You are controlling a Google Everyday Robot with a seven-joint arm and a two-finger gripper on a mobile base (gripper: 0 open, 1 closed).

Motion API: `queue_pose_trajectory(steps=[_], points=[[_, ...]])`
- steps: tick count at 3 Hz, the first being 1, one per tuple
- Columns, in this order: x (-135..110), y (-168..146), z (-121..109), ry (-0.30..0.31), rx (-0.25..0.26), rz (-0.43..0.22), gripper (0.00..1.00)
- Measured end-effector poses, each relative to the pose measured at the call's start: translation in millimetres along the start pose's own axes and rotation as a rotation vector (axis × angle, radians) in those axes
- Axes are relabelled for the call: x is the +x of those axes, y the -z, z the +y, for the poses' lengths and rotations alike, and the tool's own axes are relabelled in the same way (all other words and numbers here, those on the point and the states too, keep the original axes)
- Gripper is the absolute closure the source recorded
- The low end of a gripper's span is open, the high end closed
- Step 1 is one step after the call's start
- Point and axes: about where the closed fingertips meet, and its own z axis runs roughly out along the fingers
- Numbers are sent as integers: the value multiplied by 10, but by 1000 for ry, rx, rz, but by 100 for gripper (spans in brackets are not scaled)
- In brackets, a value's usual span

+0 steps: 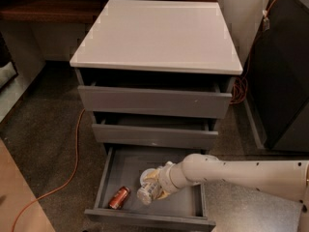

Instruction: Pick blue plastic bottle from bottom drawer and place on counter

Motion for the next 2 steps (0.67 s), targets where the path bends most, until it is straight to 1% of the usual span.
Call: queue_pose_trajectory(steps=[1,2], points=[[-257,476,-237,112,64,-20,100],[-469,864,-466,221,93,-25,100]])
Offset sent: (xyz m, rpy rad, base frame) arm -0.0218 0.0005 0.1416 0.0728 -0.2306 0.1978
